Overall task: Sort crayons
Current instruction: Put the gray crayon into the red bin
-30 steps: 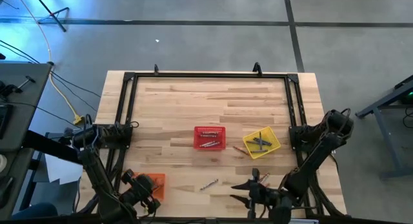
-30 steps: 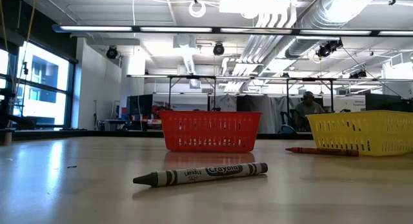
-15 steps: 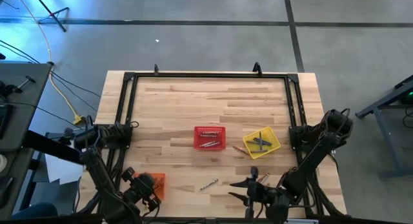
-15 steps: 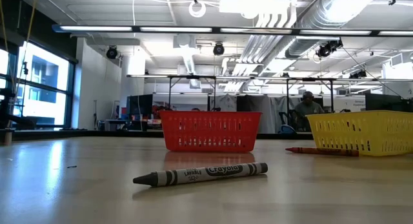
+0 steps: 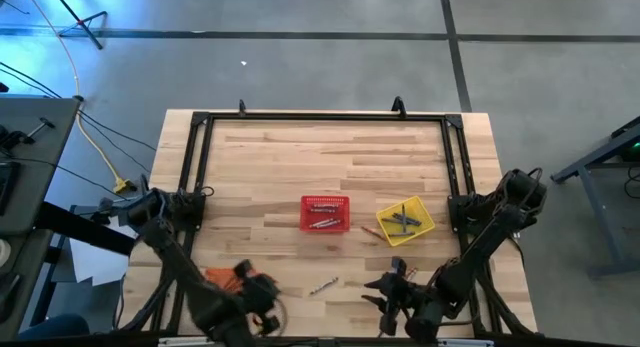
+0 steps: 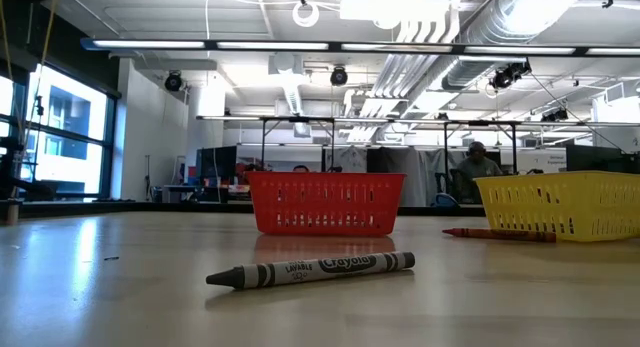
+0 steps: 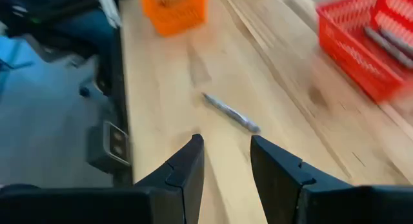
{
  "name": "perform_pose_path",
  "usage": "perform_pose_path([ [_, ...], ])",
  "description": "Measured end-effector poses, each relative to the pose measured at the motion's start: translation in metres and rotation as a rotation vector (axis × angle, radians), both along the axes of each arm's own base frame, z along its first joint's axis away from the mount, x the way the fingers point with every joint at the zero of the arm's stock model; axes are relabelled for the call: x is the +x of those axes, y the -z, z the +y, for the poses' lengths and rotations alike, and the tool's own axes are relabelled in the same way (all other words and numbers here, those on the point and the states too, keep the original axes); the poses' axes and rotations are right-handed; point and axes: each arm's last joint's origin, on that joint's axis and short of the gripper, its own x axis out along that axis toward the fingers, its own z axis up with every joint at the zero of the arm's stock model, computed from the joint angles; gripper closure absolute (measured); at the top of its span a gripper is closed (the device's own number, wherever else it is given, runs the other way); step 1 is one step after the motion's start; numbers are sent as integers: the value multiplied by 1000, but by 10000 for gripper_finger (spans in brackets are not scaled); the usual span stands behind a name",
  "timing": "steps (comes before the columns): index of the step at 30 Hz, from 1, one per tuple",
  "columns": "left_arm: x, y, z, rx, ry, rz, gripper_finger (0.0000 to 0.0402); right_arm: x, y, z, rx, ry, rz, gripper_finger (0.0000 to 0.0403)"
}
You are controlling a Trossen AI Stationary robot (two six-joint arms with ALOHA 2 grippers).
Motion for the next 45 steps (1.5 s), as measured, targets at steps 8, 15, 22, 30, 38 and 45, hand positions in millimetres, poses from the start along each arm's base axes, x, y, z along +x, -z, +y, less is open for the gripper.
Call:
perform_pose_path([
  [8,64,-12,4,-70,344,-106,299,-4,7,-2,104,-19,139,282],
  [15,95,15,24,-94,419,29,300,-11,16,14,179,-79,184,282],
  [22,116,40,39,-59,495,114,300,-14,31,25,259,-119,277,282],
  [30,127,65,50,38,576,206,300,-16,33,27,260,-134,298,282],
  [38,140,86,63,32,551,250,300,-16,33,27,258,-136,299,282],
  [45,144,89,63,-22,569,233,300,-17,33,26,252,-134,305,282],
])
